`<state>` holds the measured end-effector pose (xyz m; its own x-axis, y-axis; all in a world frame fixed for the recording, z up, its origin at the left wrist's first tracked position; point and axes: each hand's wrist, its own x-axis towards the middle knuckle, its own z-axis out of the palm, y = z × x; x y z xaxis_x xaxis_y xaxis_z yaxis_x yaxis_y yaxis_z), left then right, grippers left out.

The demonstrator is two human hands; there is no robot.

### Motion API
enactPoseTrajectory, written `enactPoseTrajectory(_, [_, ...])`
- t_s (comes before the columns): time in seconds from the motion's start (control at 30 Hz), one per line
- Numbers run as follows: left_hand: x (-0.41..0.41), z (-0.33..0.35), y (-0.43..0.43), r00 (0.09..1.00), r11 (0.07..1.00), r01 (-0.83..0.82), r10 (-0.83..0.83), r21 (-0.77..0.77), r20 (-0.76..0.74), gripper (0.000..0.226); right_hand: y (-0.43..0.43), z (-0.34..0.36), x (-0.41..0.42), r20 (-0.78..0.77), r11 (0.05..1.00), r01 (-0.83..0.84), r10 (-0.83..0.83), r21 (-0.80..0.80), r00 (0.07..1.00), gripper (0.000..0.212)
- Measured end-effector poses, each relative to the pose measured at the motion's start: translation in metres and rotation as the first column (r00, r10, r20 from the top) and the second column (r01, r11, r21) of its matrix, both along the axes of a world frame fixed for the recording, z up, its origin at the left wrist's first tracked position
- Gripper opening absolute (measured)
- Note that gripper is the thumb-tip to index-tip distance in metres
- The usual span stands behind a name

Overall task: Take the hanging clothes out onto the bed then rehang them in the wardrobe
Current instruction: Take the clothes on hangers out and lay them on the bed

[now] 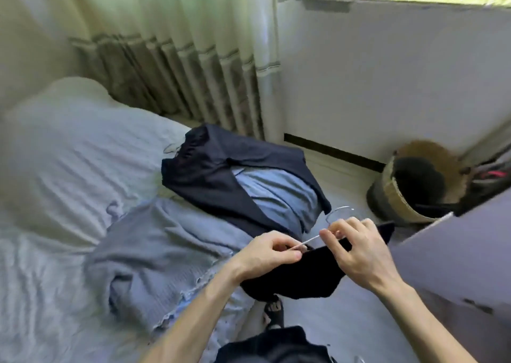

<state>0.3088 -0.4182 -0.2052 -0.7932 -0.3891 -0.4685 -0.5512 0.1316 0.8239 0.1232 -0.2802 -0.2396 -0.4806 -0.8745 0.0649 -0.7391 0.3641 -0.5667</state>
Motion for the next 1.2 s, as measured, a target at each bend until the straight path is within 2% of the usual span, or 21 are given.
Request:
enactPoseTrajectory(0.13, [0.052,-0.007,-0.008,0.960,0.960,-0.279,0.277,-0.035,-0.039,0.019,-0.057,0.006,0.054,0.026,0.980,-0.197,0.197,-0.012,0.980,0.044])
enactPoseTrajectory(0.2, [0.075,-0.005,-0.007,0.916,0.910,-0.401,0.395,-0.106,-0.068,0.018,-0.078,0.014,0.076,0.065,0.962,-0.275,0.274,0.002,0.960,0.046])
enactPoseTrajectory(0.27, [0.097,-0.001,-0.003,0.871,0.853,-0.491,0.483,-0.177,-0.089,0.027,-0.095,0.021,0.090,0.116,0.934,-0.357,0.356,-0.012,0.927,0.054])
enactPoseTrajectory(0.33, [0.116,0.007,0.000,0.806,0.779,-0.591,0.579,-0.209,-0.121,0.017,-0.111,0.023,0.097,0.179,0.901,-0.427,0.433,-0.074,0.884,0.062])
enactPoseTrajectory(0.43, [0.145,0.022,-0.002,0.691,0.639,-0.716,0.706,-0.282,-0.155,0.013,-0.140,0.011,0.098,0.306,0.922,-0.362,0.388,-0.140,0.870,0.067])
enactPoseTrajectory(0.5, [0.164,0.038,-0.006,0.651,0.580,-0.748,0.736,-0.324,-0.186,0.015,-0.164,-0.006,0.095,0.341,0.956,-0.272,0.292,-0.105,0.894,0.073])
enactPoseTrajectory(0.6, [0.191,0.064,-0.020,0.607,0.520,-0.783,0.756,-0.341,-0.243,0.015,-0.197,-0.028,0.094,0.403,0.968,-0.252,0.238,-0.020,0.883,0.076])
enactPoseTrajectory(0.73, [0.231,0.084,-0.060,0.540,0.394,-0.821,0.770,-0.413,-0.339,0.013,-0.221,-0.033,0.114,0.645,0.928,-0.371,0.261,0.038,0.718,0.042])
enactPoseTrajectory(0.8, [0.252,0.092,-0.086,0.499,0.309,-0.829,0.786,-0.467,-0.365,0.015,-0.227,-0.038,0.129,0.701,0.894,-0.440,0.260,0.086,0.664,0.020])
enactPoseTrajectory(0.87, [0.269,0.098,-0.113,0.489,0.268,-0.819,0.789,-0.507,-0.373,0.021,-0.237,-0.051,0.142,0.692,0.864,-0.487,0.277,0.124,0.667,0.027])
enactPoseTrajectory(0.93, [0.284,0.095,-0.141,0.463,0.245,-0.829,0.805,-0.502,-0.371,0.020,-0.251,-0.058,0.155,0.647,0.852,-0.492,0.274,0.180,0.711,0.036])
enactPoseTrajectory(1.03, [0.304,0.079,-0.181,0.444,0.242,-0.831,0.831,-0.501,-0.335,0.015,-0.271,-0.057,0.184,0.599,0.837,-0.493,0.273,0.237,0.752,0.031])
enactPoseTrajectory(1.2, [0.350,0.035,-0.261,0.414,0.227,-0.819,0.870,-0.527,-0.269,0.017,-0.324,-0.066,0.234,0.562,0.790,-0.538,0.312,0.294,0.766,0.026])
